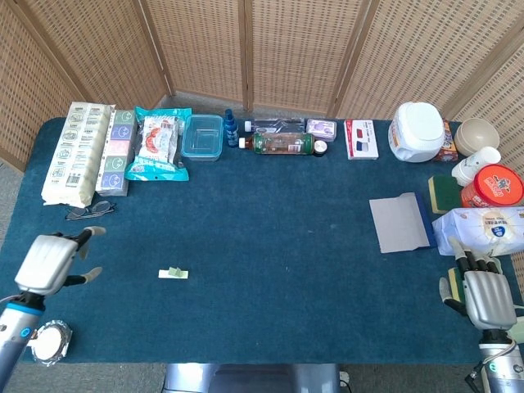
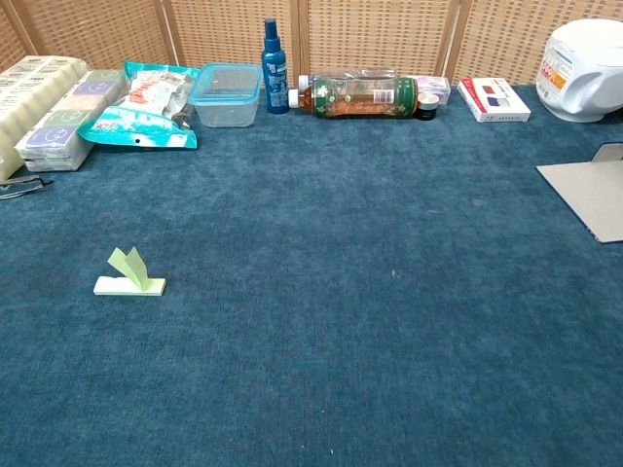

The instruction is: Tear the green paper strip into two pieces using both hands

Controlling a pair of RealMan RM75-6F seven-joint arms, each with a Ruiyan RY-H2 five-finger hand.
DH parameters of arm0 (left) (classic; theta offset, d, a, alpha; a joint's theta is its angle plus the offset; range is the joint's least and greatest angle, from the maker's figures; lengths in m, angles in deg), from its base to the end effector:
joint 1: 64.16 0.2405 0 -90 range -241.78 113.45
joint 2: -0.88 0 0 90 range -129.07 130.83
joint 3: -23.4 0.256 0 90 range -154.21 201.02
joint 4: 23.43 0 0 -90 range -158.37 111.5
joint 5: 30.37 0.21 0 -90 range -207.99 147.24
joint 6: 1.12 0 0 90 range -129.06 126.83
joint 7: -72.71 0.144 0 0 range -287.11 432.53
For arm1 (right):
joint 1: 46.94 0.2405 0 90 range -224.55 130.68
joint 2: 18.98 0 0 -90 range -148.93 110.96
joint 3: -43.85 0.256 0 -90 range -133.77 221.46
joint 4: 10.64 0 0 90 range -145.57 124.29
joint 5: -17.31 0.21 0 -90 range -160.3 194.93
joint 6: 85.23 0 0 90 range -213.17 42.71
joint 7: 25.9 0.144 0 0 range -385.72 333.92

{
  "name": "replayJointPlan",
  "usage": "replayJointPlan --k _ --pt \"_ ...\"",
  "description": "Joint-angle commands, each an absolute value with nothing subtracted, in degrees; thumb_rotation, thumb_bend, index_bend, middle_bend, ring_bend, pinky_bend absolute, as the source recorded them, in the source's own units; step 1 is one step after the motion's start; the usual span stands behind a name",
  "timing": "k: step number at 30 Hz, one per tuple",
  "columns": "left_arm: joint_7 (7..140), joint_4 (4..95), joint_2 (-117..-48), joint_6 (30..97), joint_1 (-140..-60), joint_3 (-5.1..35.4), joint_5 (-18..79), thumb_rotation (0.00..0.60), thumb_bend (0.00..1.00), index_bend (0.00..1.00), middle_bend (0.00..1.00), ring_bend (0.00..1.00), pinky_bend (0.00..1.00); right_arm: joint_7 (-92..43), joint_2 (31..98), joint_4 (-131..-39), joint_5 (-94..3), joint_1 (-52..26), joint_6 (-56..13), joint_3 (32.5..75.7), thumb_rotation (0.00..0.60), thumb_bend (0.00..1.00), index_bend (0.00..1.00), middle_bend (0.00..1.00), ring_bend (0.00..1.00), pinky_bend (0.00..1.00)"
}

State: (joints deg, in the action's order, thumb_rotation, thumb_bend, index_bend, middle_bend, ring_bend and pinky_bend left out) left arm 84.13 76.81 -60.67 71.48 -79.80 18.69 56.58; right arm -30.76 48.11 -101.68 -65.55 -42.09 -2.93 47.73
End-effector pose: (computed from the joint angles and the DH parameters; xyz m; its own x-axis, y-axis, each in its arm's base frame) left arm -0.2516 0.2338 0.1350 0.5184 0.0875 0.8507 0.8395 -0.2413 -0.4868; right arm -0.3193 -0.1845 0.1433 0.4382 -0.0389 0.8981 -0.8973 0.0411 0.4396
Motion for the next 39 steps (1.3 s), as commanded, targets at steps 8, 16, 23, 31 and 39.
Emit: replayJointPlan --k 8,16,23,31,39 --pt "89.66 79.1 -62.77 61.6 -86.53 18.01 51.8 0.532 0.16 0.28 1.0 1.0 1.0 -31.74 48.67 -101.89 -65.07 -41.36 -4.07 47.87 0.507 0.52 0.0 0.18 0.23 0.31" --pt "91.95 78.98 -65.22 59.37 -87.72 19.62 49.4 0.545 0.3 0.32 1.0 1.0 1.0 -31.85 48.67 -102.11 -64.73 -41.37 -4.11 47.92 0.508 0.52 0.0 0.18 0.24 0.32" --pt "92.47 77.62 -67.11 59.05 -87.81 20.94 48.21 0.491 0.3 0.35 1.0 1.0 1.0 -31.95 48.73 -102.19 -64.77 -41.39 -4.1 47.81 0.509 0.52 0.0 0.18 0.24 0.34" --pt "93.68 75.92 -69.92 58.74 -88.44 21.63 47.26 0.452 0.3 0.41 1.0 1.0 1.0 -31.66 48.67 -102.07 -64.28 -41.7 -4.44 47.44 0.509 0.52 0.0 0.18 0.25 0.36" --pt "94.34 73.88 -72.33 57.99 -89.53 21.83 46.59 0.419 0.29 0.39 1.0 1.0 1.0 -31.49 48.67 -101.92 -64.08 -42.07 -4.06 47.4 0.51 0.52 0.0 0.18 0.25 0.36"
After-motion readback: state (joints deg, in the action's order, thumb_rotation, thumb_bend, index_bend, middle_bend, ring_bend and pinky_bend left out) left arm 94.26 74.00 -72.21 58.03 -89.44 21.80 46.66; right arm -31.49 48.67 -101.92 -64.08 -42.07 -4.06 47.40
